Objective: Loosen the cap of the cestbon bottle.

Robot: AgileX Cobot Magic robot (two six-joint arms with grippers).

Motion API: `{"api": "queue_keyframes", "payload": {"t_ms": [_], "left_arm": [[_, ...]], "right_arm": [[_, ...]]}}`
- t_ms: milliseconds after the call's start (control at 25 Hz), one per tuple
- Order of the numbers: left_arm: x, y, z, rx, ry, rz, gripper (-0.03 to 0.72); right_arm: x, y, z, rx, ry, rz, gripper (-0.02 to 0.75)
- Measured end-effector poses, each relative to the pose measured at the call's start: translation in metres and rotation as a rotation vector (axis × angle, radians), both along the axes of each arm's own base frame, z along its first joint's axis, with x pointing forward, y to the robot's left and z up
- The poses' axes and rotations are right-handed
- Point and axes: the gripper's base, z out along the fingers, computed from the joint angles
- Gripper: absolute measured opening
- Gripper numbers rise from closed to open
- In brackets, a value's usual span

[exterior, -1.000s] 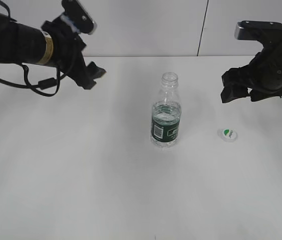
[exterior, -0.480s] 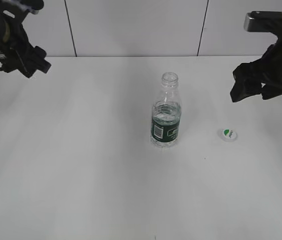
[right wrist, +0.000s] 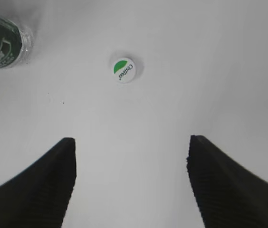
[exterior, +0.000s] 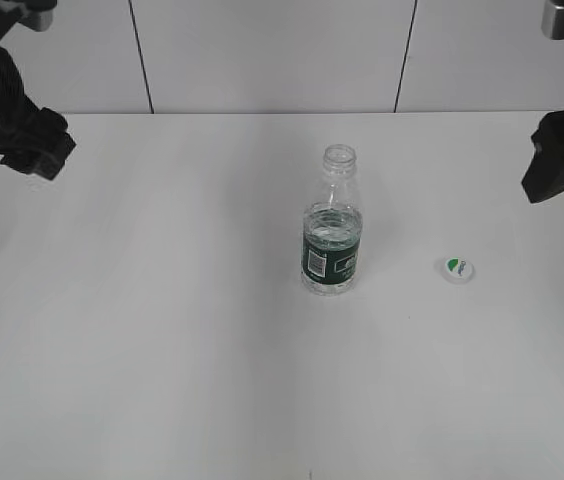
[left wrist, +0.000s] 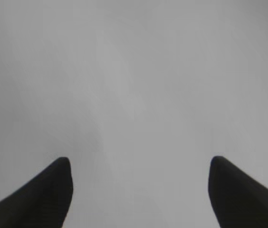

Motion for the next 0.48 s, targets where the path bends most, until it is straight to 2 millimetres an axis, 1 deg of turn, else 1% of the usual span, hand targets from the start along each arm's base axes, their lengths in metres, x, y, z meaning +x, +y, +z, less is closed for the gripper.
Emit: {"api": "queue_keyframes", "payload": {"t_ms": [120, 240, 480], "left_arm": [[-0.009, 0.004, 0.006, -0.064, 0.046, 0.012, 0.536], [-0.015, 0.015, 0.012, -0.119, 0.092, 0.043, 0.536], [-0.025, 0.047, 0.026, -0.155, 0.11, 0.151, 0.536]], "right_arm": [[-0.01, -0.004, 0.011, -0.027, -0.012, 0.009, 0.557], [-0.017, -0.012, 0.018, -0.058, -0.005, 0.002, 0.557], [-0.027, -0.043, 0.027, -0.079, 0.033, -0.094, 0.557]]}}
